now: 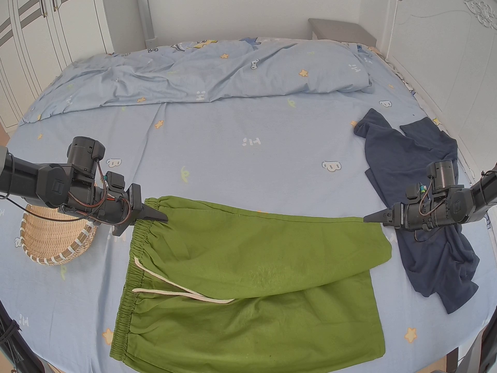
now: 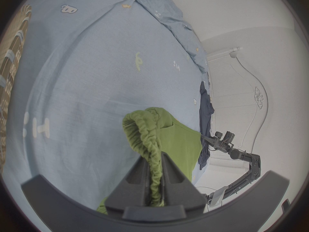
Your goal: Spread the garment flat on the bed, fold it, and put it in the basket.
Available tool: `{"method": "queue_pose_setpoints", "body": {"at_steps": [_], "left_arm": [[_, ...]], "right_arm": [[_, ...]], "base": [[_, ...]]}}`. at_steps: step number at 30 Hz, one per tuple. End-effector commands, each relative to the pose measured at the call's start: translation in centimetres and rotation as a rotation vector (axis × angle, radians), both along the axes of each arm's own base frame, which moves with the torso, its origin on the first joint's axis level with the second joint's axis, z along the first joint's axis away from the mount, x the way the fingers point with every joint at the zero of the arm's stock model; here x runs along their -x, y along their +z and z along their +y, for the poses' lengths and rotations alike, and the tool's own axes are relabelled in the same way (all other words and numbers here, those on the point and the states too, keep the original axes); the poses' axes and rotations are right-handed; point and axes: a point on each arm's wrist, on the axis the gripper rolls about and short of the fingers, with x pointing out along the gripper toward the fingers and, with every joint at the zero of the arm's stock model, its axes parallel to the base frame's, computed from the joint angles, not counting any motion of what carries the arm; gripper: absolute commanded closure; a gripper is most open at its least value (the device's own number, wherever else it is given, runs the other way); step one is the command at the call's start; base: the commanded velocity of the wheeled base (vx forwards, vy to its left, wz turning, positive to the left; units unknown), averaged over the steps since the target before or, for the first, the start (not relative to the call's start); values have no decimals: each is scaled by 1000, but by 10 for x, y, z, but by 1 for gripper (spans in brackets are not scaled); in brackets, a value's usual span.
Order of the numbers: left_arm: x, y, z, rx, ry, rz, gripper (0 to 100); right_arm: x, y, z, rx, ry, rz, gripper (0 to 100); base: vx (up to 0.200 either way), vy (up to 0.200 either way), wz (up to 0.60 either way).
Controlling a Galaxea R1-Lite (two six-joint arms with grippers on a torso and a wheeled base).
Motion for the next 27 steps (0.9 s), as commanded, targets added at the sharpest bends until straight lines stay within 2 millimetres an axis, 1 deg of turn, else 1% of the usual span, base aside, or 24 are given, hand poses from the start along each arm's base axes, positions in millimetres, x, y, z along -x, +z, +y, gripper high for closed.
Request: {"method": "queue_pose_setpoints", "body": {"at_steps": [1, 9, 10, 23, 25, 27], "left_arm": [[-1, -1, 0, -1, 1, 2, 100], [-1, -1, 1, -2, 5, 2, 100], [-1, -1, 1, -2, 5, 2, 100], [-4, -5, 3, -5, 13, 11, 100], [-4, -5, 4, -6, 17, 11, 100], [-4, -6, 5, -6, 19, 10, 100]], "right_arm": [[-8, -8, 4, -1, 10, 11, 0], [-10, -8, 10, 0, 25, -6, 0], [-9, -8, 12, 0, 30, -6, 100], [-5, -6, 12, 1, 29, -6, 100], [-2, 0, 12, 2, 28, -22, 100], [2, 10, 13, 1, 29, -47, 100]], "base": [[0, 0, 0], [0, 0, 0], [0, 0, 0], [0, 0, 0], [0, 0, 0], [0, 0, 0]]}}
